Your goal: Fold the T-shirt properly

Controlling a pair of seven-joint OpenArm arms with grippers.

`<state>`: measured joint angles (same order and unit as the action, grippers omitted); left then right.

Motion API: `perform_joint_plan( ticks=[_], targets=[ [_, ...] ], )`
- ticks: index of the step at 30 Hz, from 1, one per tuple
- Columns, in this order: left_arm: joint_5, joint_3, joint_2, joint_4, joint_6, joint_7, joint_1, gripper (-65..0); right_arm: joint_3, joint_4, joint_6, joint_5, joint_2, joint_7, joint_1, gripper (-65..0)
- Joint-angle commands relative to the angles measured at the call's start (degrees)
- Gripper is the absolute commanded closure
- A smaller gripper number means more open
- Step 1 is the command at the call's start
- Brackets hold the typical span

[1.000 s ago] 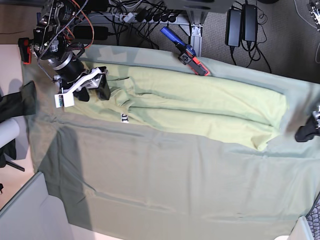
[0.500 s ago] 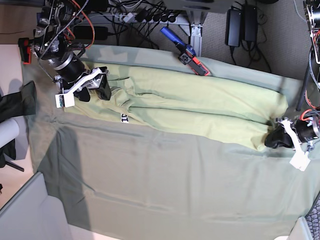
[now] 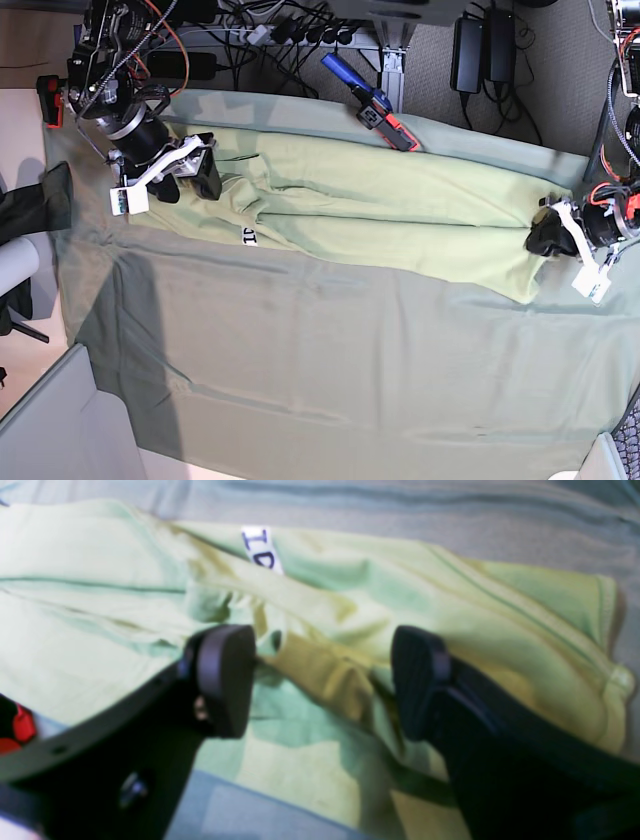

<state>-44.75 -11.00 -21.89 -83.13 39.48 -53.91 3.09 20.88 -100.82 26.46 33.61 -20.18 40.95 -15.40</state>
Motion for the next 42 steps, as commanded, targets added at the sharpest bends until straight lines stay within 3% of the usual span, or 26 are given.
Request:
perform_joint_plan(
  ticks=[1,10,12,16,18,25,34,42],
  targets=[
    [-0.4,-0.4,-0.8,-0.7,0.5,1.3,-0.8,-4.4,0.5,-1.0,2.1,0.7,-0.9,-1.3,0.4,-42.0],
    [-5.8,-5.1,-0.8,-0.8,0.5,3.5,-2.5,-6.8,0.5,-1.0,2.1,0.7,-0.9,-1.4,0.4,-42.0],
    [-7.1,-8.1,-0.8,-0.8,0.5,3.5,-2.4,-13.2,0.5,-1.0,2.1,0.7,-0.9,-1.4,0.4,-42.0],
    [-11.4,-12.3,-1.0,-0.8,0.5,0.3,-2.1,-33.2,0.5,-1.0,2.1,0.7,-0.9,-1.4,0.4,-42.0],
    [-12.1,-12.6,-1.0,-0.8,0.5,-0.1,-1.4,-37.5,0.5,-1.0,2.0,0.7,-0.9,-1.4,0.4,-42.0],
    [-12.5,-11.3,0.4,-0.8,0.5,0.4,2.0,-37.8,0.5,-1.0,2.1,0.7,-0.9,-1.4,0.4,-42.0],
    [-4.0,-11.3,0.8,1.4,0.5,6.2,2.0,-37.8,0.5,-1.0,2.1,0.9,-0.9,-1.4,0.4,-42.0],
    [-5.9,-11.3,1.3,3.0,0.5,6.1,2.0,-38.1,0.5,-1.0,2.0,0.9,-0.9,-1.4,0.4,-42.0]
  ],
)
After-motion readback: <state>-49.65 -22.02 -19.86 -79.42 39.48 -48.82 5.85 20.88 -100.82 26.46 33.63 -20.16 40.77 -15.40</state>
